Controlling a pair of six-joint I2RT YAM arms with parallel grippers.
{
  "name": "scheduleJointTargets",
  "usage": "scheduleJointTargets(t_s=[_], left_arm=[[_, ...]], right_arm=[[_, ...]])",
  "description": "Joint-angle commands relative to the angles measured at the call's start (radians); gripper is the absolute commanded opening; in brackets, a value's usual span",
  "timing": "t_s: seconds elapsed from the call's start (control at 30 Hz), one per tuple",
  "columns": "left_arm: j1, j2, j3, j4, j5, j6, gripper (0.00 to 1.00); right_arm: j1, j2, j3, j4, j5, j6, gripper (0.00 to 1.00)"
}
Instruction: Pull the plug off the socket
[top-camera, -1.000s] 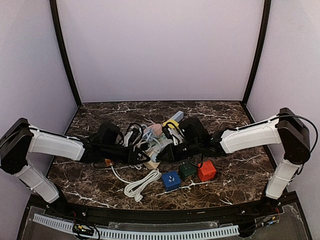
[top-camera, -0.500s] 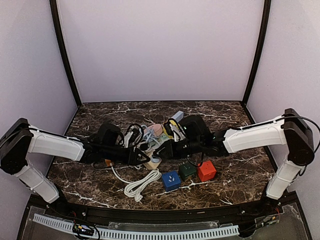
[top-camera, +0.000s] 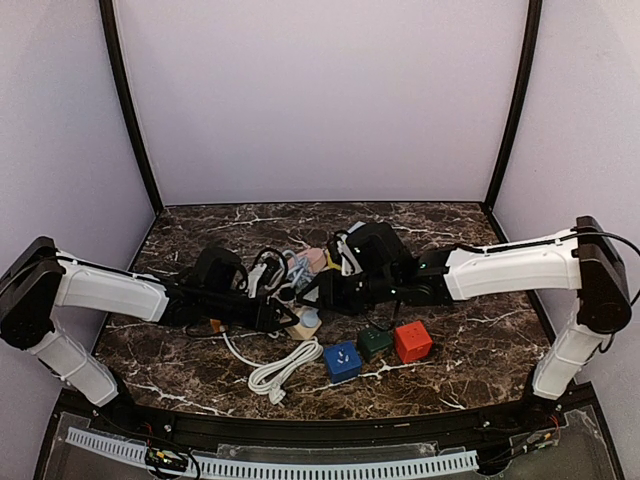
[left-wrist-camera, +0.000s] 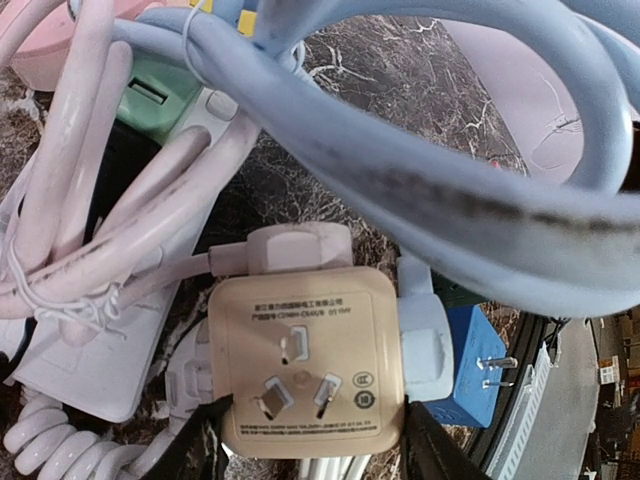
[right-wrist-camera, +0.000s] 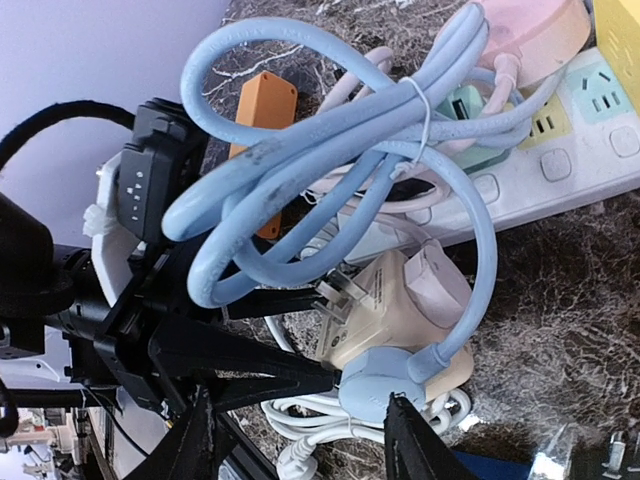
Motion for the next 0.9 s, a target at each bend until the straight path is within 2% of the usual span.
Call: scheduleJointTargets(t_s=[0.0,0.33,0.5,0.87], left_arm=[[0.001,-0.045,-0.002,-0.017,-0.036,0.018,0.12],[0.002,-0.036,0.004,-0.005,-0.033,0.008,0.12],[0.000,-0.039,0.004,-0.002,-0.031,0.005,0.12],[0.000,-0.040,0.001,0.013,-0.026,-0.016,0.11]], right_arm=[[0.025,0.061,0.050,-0.048,0.043,0.051,0.47],[0.030,0.117,0.057,-0.058,0.049,0.083,0.45],[0.029,0.149,0.063,-0.053,0.045,0.102,0.40],[0.030,0.205,0.071,0.030,-0.023,0.146,0.36]])
